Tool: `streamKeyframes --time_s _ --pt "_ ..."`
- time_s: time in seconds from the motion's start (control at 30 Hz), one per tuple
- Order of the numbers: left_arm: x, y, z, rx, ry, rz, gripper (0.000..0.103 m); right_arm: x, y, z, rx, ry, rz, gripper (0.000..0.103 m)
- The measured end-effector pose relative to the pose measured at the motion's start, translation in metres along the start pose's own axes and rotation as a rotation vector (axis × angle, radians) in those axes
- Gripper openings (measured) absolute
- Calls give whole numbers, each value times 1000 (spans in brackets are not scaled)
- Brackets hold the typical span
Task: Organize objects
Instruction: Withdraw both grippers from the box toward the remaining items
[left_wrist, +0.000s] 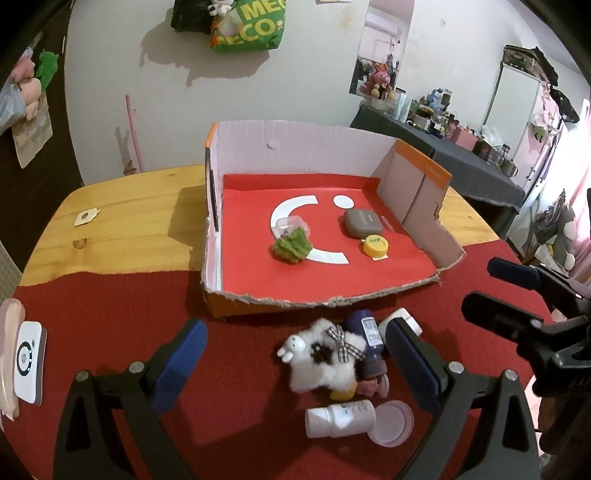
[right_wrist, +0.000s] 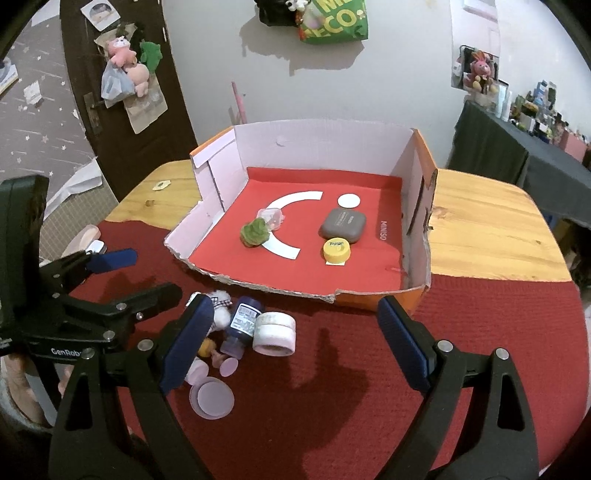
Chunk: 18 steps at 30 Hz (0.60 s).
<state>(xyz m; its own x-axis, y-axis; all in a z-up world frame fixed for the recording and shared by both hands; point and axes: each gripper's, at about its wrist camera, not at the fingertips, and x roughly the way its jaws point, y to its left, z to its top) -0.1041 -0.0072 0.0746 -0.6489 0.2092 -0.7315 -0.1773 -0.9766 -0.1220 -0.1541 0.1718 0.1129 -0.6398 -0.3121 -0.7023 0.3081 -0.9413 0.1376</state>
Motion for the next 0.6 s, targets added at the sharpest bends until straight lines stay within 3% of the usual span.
streamKeyframes --time_s 0.6 --pt "2 -5 -25 -2 43 -11 99 5 9 -29 -2 53 7 91"
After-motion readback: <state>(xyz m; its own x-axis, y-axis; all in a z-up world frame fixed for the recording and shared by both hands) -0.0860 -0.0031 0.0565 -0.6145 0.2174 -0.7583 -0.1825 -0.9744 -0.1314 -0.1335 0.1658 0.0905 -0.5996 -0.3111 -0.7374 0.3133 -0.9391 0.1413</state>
